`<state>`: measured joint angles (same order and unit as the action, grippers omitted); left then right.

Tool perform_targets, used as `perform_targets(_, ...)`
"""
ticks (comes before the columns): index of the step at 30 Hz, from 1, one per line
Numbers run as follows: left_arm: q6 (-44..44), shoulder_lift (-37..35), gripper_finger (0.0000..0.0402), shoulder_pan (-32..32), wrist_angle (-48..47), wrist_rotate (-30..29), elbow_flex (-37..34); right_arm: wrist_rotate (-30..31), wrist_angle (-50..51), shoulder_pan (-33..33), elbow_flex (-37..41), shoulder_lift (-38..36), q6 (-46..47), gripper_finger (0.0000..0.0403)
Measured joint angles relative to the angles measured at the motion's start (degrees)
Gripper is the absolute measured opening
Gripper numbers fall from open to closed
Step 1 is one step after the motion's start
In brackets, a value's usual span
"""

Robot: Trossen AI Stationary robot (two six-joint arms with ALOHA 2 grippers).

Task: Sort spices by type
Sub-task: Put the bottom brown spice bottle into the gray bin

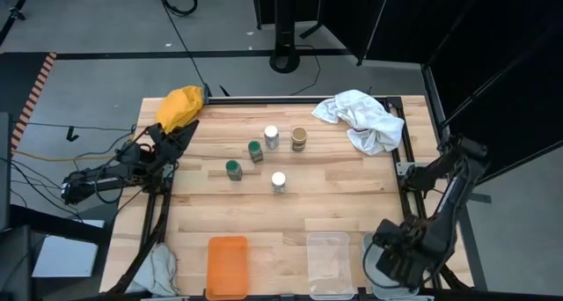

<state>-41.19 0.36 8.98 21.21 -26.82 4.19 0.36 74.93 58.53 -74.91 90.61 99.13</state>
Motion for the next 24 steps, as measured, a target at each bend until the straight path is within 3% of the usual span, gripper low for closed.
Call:
perform_targets(11,0.0,0.0,0.0305,0.0,-0.22,-0.27,0.0,5.38,-2.53,-2.98,0.14,7.46,-4.64,0.0284)
perform_targets(24,-0.02,0.0,0.0305,0.02,-0.18,-0.97,0.0,5.93,-5.05,-2.68,3.91,7.74,-0.31,0.0309)
